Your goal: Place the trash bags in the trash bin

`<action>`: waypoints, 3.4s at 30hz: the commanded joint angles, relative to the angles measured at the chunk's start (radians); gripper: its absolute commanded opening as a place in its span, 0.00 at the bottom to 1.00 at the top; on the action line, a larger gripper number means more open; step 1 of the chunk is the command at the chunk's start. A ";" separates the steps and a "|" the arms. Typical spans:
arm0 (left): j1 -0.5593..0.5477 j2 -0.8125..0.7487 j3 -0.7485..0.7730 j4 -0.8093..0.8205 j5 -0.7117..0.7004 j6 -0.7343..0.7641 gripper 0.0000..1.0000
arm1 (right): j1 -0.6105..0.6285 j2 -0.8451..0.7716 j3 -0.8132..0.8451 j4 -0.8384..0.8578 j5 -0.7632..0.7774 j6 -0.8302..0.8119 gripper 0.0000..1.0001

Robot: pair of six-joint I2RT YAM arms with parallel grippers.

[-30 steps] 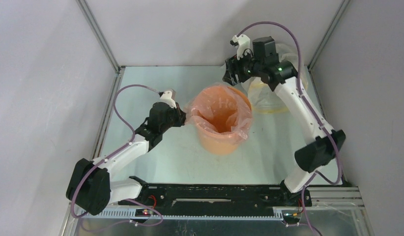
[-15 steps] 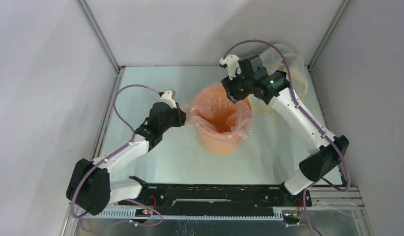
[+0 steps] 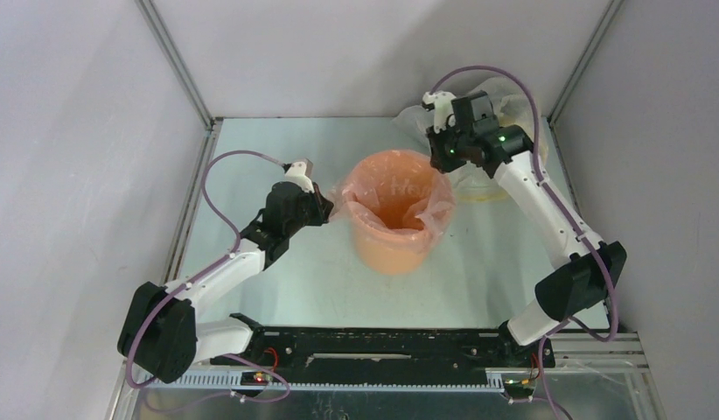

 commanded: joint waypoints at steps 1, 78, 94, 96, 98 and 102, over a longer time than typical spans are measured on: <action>0.006 -0.001 0.002 0.011 -0.005 0.009 0.00 | -0.082 -0.019 -0.028 0.069 -0.129 0.072 0.10; 0.006 0.013 0.050 0.003 0.055 0.005 0.00 | -0.179 -0.075 0.008 0.067 -0.204 0.076 0.00; 0.006 0.091 0.023 0.033 0.070 0.002 0.00 | -0.308 0.077 -0.071 0.082 -0.276 0.174 0.00; 0.006 0.109 0.013 0.051 0.080 -0.004 0.00 | -0.311 0.084 -0.095 0.085 -0.290 0.174 0.00; 0.007 0.126 0.005 0.065 0.090 -0.011 0.00 | -0.312 0.083 -0.126 0.102 -0.314 0.180 0.00; 0.006 0.151 -0.005 0.090 0.105 -0.020 0.00 | -0.310 0.049 -0.212 0.166 -0.365 0.201 0.00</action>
